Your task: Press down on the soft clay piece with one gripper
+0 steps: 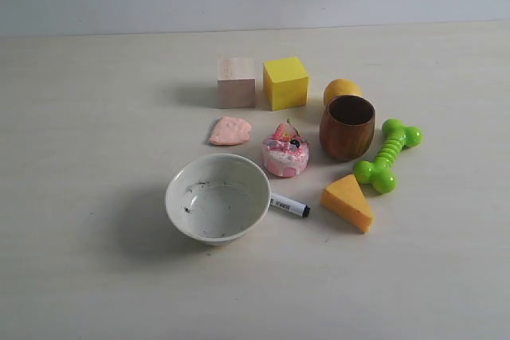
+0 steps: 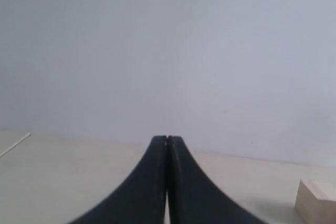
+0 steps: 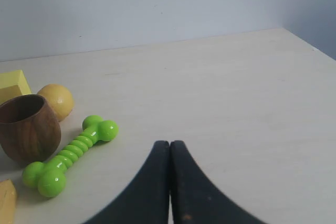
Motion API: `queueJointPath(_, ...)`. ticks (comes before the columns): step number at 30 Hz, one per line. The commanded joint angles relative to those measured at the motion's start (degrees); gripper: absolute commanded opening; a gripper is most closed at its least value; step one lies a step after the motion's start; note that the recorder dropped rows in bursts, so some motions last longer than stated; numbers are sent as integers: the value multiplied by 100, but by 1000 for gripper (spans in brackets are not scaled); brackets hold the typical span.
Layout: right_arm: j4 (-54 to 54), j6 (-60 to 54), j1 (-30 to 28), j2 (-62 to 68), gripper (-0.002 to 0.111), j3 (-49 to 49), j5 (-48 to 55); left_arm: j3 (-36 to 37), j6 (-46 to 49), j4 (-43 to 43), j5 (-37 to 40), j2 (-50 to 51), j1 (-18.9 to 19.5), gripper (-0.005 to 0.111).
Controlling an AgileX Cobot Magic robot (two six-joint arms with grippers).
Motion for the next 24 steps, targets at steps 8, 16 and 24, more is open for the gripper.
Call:
queueJointPath(8, -24, 0, 4, -40, 0, 27, -51, -15, -9, 8, -716, -32, -33, 0)
queueJointPath(16, -24, 0, 4, -40, 0, 27, -51, -847, 201, 17, -733, 237, -33, 0)
queueJointPath(24, -24, 0, 4, -40, 0, 27, -51, -2833, 205, 17, 1153, 1886, -33, 0)
